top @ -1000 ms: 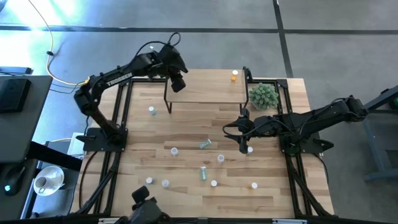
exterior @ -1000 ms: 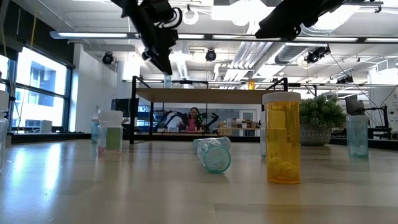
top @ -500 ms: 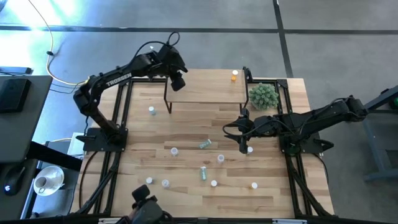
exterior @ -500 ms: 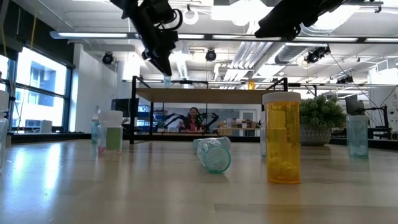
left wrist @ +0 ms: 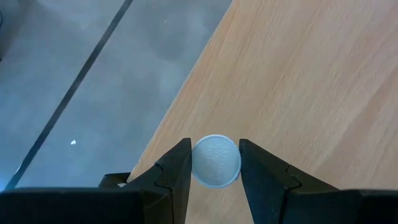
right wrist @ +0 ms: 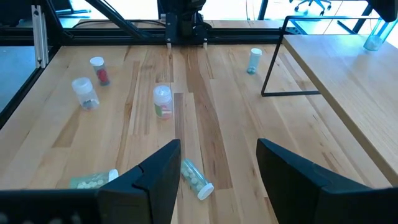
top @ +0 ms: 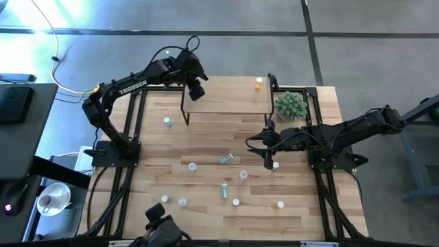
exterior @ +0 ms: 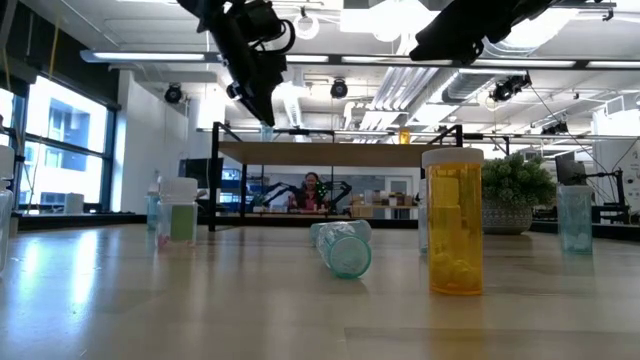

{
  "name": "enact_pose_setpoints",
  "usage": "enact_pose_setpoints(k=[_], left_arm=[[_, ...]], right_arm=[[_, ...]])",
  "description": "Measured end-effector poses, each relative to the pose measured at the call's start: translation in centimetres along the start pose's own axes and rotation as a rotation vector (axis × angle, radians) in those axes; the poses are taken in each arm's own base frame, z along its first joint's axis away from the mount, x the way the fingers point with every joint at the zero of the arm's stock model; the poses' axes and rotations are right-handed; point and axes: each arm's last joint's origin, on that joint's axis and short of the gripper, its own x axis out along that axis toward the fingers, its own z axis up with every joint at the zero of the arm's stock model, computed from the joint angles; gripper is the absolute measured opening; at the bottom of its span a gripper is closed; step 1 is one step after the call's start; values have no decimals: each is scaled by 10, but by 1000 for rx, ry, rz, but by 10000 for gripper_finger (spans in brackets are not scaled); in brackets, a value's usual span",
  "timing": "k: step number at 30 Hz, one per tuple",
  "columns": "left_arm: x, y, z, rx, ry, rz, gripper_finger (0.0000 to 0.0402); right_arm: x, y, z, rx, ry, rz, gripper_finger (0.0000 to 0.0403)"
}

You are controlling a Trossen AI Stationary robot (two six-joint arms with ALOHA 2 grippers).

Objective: Pick and place medicine bottles onto shelf by color
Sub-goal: Put the middle blue pill bottle on the shelf

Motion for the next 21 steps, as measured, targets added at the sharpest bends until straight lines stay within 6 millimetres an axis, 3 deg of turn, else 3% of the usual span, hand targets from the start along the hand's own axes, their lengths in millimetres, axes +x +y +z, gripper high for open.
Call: enact_pose_setpoints(k=[21], left_arm=[[7, 6, -4, -36, 46, -8, 113]], right_arm=[[0, 0, 0, 0, 0, 0, 201]])
